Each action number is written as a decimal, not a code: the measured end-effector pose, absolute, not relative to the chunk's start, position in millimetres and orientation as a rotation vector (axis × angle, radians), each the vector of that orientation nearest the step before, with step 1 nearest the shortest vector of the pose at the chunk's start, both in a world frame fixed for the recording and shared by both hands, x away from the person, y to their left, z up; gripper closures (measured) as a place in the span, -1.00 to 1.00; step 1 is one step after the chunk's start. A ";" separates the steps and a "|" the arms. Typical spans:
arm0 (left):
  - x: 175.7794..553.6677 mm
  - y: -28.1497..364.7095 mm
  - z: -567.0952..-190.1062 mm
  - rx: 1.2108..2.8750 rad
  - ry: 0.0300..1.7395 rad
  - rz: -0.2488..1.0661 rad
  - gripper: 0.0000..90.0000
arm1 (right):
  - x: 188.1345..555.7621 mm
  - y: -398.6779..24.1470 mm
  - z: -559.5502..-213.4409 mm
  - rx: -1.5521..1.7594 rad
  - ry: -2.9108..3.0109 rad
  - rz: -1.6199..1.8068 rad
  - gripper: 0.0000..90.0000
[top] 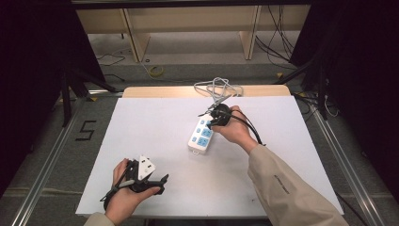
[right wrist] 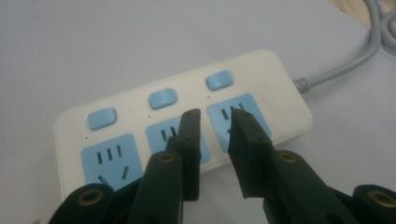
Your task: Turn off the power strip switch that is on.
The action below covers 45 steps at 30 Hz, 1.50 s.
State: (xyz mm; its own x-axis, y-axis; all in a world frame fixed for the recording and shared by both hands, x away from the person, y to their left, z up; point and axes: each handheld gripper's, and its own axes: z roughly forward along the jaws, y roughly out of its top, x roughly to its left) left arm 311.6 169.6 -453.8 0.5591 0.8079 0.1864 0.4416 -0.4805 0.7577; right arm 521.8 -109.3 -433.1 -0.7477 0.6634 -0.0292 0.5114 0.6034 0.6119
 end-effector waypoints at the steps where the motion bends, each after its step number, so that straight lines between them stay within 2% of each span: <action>1: 311.6 169.5 -453.9 2.129 0.997 0.709 -0.69 | 521.0 -111.9 -432.5 0.966 2.576 0.874 0.58; 24: 312.5 168.4 -454.8 2.133 1.002 0.707 -0.69 | 487.3 -165.1 -427.1 1.022 2.562 1.000 0.18; 37: 312.9 170.1 -455.7 2.146 1.003 0.696 -0.69 | 452.1 -198.6 -423.0 1.013 2.544 1.047 -0.05; 45: 312.3 170.4 -456.1 2.144 1.005 0.697 -0.69 | 427.2 -226.7 -432.6 1.011 2.521 1.035 -0.14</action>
